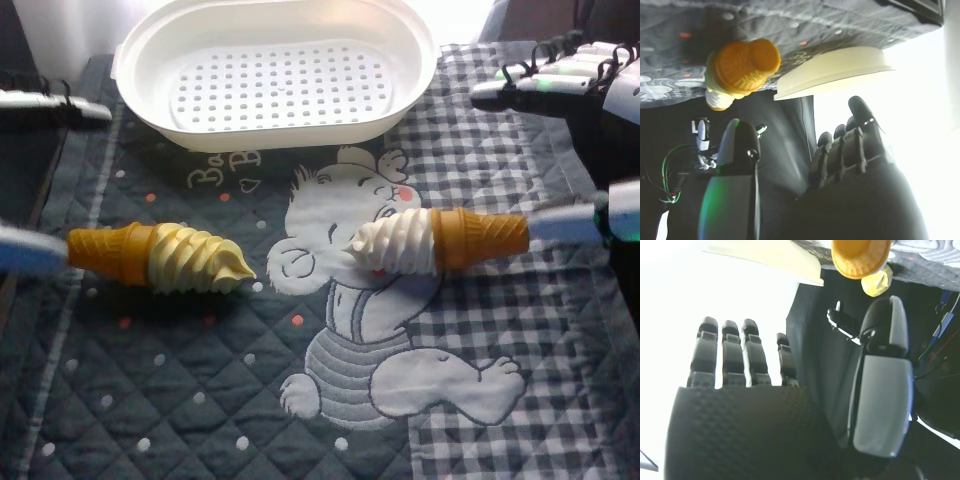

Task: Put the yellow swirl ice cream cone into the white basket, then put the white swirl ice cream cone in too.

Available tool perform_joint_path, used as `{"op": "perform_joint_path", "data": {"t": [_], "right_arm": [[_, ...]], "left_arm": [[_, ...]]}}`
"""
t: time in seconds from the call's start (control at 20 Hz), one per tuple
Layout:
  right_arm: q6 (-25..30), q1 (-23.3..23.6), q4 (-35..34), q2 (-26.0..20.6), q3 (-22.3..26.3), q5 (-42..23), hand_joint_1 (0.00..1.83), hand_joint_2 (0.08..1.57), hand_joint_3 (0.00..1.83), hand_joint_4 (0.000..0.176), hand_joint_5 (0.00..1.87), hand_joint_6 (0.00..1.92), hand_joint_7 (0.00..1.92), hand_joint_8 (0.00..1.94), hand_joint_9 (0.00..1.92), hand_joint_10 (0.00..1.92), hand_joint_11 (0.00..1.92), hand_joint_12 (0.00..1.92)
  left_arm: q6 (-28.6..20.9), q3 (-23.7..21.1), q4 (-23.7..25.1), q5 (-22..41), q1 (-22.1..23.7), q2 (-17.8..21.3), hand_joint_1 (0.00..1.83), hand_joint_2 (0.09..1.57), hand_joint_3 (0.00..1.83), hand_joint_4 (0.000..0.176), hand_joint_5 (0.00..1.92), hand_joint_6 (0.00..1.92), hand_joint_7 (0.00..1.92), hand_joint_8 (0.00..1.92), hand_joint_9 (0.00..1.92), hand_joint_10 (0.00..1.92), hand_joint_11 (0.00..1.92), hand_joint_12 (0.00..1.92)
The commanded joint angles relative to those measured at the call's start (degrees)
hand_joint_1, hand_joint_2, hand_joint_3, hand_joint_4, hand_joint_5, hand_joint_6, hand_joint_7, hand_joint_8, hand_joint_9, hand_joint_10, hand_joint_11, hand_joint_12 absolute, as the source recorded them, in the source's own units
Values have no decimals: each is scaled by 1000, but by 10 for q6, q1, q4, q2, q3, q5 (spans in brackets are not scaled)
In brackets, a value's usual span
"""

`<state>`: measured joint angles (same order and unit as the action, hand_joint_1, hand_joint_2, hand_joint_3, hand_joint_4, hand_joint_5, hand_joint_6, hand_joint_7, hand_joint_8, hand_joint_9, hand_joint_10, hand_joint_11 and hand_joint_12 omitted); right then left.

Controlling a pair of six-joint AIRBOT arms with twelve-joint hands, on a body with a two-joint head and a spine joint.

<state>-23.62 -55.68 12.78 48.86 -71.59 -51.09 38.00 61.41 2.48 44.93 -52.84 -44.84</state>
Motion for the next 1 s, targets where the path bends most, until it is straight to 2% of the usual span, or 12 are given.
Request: {"op": "perform_joint_path", "data": {"t": [0.0, 0.15, 0.25, 0.35, 0.4, 0.55, 0.6, 0.7, 0.8, 0.85, 0.9, 0.95], "right_arm": [[5, 6, -23, 0, -3, -61, 676, 1101, 8, 76, 315, 12, 260, 9, 268, 20, 129, 543], [6, 6, -23, 0, -4, -61, 682, 1100, 3, 66, 327, 10, 267, 6, 279, 15, 140, 557], [6, 6, -23, 0, -4, -61, 669, 1104, 3, 70, 331, 8, 268, 4, 271, 8, 134, 549], [6, 6, -23, 0, -4, -62, 667, 1107, 3, 80, 331, 5, 266, 2, 270, 6, 127, 541], [6, 6, -23, 0, -4, -62, 667, 1104, 2, 89, 333, 5, 267, 2, 269, 5, 128, 540], [7, 6, -23, 0, -4, -62, 648, 1097, 0, 112, 326, 1, 254, 0, 259, 0, 125, 537], [7, 6, -23, 0, -4, -62, 681, 1092, 0, 104, 334, 4, 262, 3, 270, 5, 138, 545], [7, 6, -23, 0, -4, -62, 698, 1090, 0, 121, 336, 3, 257, 0, 269, 3, 144, 548], [7, 6, -23, 0, -4, -62, 693, 1091, 0, 118, 340, 4, 261, 2, 276, 5, 164, 556], [7, 6, -23, 0, -4, -62, 681, 1094, 0, 108, 335, 1, 265, 2, 277, 4, 159, 551], [7, 6, -23, 0, -4, -62, 681, 1094, 0, 108, 335, 1, 265, 2, 277, 4, 159, 551], [7, 6, -23, 0, -4, -62, 679, 1096, 1, 104, 335, 1, 264, 2, 275, 3, 151, 544]], "left_arm": [[-5, 2, 2, 54, 13, -4, 875, 839, 0, 73, 431, 2, 369, 4, 334, 31, 0, 795], [-22, 6, 40, 38, 30, -17, 843, 815, 0, 65, 420, 2, 418, 4, 449, 26, 83, 1061], [-44, 12, 77, 20, 48, -30, 841, 788, 0, 108, 361, 0, 396, 0, 453, 4, 120, 936], [-66, 25, 123, -11, 77, -56, 881, 757, 0, 102, 376, 0, 393, 0, 473, 5, 139, 969], [-74, 31, 141, -24, 86, -65, 877, 754, 1, 109, 381, 1, 400, 2, 494, 12, 159, 984], [-87, 48, 199, -82, 116, -96, 858, 738, 0, 103, 405, 0, 446, 0, 580, 7, 262, 866], [-88, 51, 215, -100, 121, -103, 864, 740, 1, 97, 415, 2, 456, 2, 587, 6, 278, 854], [-88, 51, 239, -125, 126, -107, 822, 759, 4, 124, 369, 0, 450, 0, 567, 0, 292, 757], [-87, 52, 258, -148, 128, -109, 845, 758, 2, 131, 375, 4, 473, 10, 570, 3, 323, 767], [-80, 54, 268, -169, 132, -113, 869, 782, 2, 105, 427, 1, 557, 7, 606, 8, 303, 811], [-73, 55, 270, -178, 134, -115, 869, 782, 2, 105, 427, 1, 557, 7, 606, 8, 303, 811], [-57, 57, 270, -193, 136, -119, 871, 793, 0, 86, 455, 0, 604, 1, 649, 11, 300, 909]]}}
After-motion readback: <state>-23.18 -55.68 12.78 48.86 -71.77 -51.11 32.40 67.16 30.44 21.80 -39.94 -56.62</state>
